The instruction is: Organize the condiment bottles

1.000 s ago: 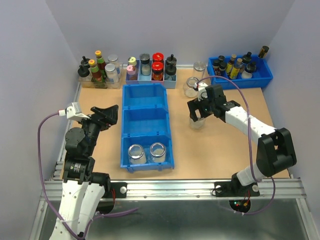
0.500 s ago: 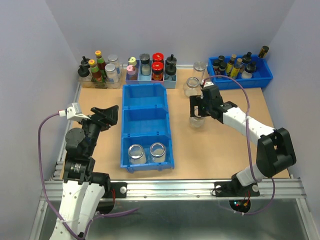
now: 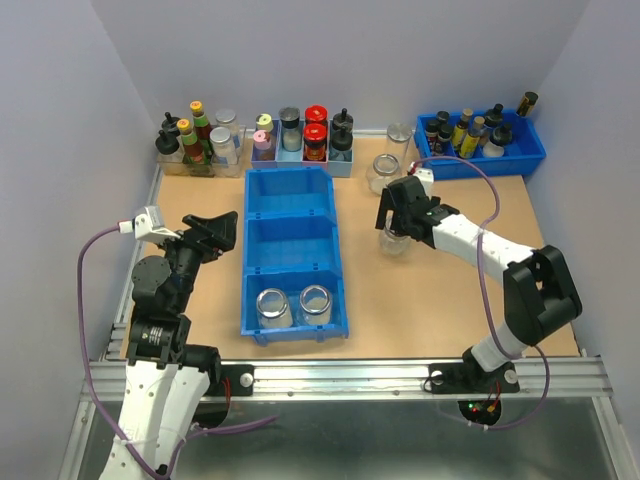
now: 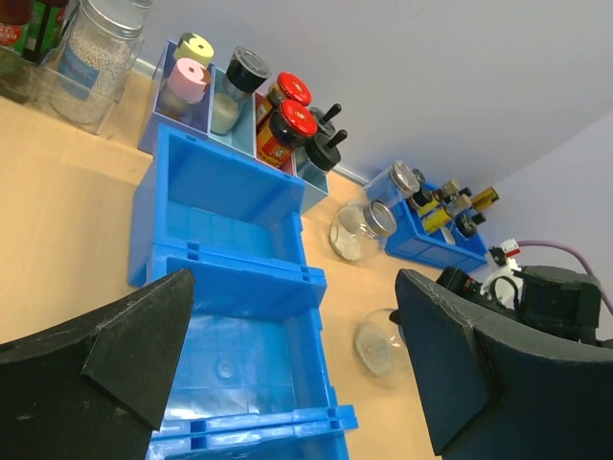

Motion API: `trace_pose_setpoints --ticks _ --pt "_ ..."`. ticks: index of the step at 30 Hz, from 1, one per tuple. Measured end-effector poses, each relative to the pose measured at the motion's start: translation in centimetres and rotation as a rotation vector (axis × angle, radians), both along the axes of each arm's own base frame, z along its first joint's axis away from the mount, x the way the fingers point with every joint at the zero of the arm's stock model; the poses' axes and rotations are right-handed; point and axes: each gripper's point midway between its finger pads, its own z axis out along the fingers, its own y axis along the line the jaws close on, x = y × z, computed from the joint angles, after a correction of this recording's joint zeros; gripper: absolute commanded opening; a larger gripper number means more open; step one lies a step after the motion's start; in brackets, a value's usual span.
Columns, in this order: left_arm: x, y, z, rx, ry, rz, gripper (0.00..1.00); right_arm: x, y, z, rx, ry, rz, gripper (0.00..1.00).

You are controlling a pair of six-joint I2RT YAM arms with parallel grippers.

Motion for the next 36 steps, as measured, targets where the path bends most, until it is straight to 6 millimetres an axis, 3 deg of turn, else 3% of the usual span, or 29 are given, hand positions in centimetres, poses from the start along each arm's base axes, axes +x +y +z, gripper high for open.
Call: trace_pose_setpoints --ticks 9,11,14,16,18,24,28,31,33,36 --pt "0.0 0.1 0.0 0.001 -0.002 0.003 0.97 -0.2 0.0 -1.7 -0.002 0.029 -0.056 0.96" --pt "-0.1 0.1 0.1 0.000 -0.005 0.003 0.97 -0.3 0.0 -1.7 -0.007 0.034 -0.045 0.92" --pt "-0.1 0.1 0.2 0.000 -0.007 0.003 0.97 -0.4 0.1 -1.8 -0.027 0.045 -0.008 0.72" --pt "-0.1 0.1 0.2 0.000 -0.007 0.003 0.97 -0.4 0.2 -1.8 -0.043 0.049 0.024 0.68" --pt "-0.1 0.1 0.2 0.000 -0.007 0.003 0.97 -0.4 0.4 -1.8 -0.057 0.052 0.068 0.69" --pt "-0.1 0.1 0.2 0.000 -0.008 0.006 0.97 -0.6 1.4 -1.9 -0.059 0.067 0.172 0.93" --pt "-0.1 0.1 0.2 0.000 -0.008 0.007 0.97 -0.8 1.7 -2.1 -0.058 0.081 0.206 1.00" --pt "-0.1 0.1 0.2 0.000 -0.008 0.007 0.97 -1.2 1.6 -2.3 -0.062 0.099 0.213 0.99" --pt "-0.1 0.1 0.2 0.000 -0.007 0.007 0.97 -1.3 1.6 -2.4 -0.064 0.104 0.212 0.94" --pt "-0.1 0.1 0.2 0.000 -0.007 0.007 0.97 -1.3 1.5 -2.4 -0.062 0.106 0.203 0.62"
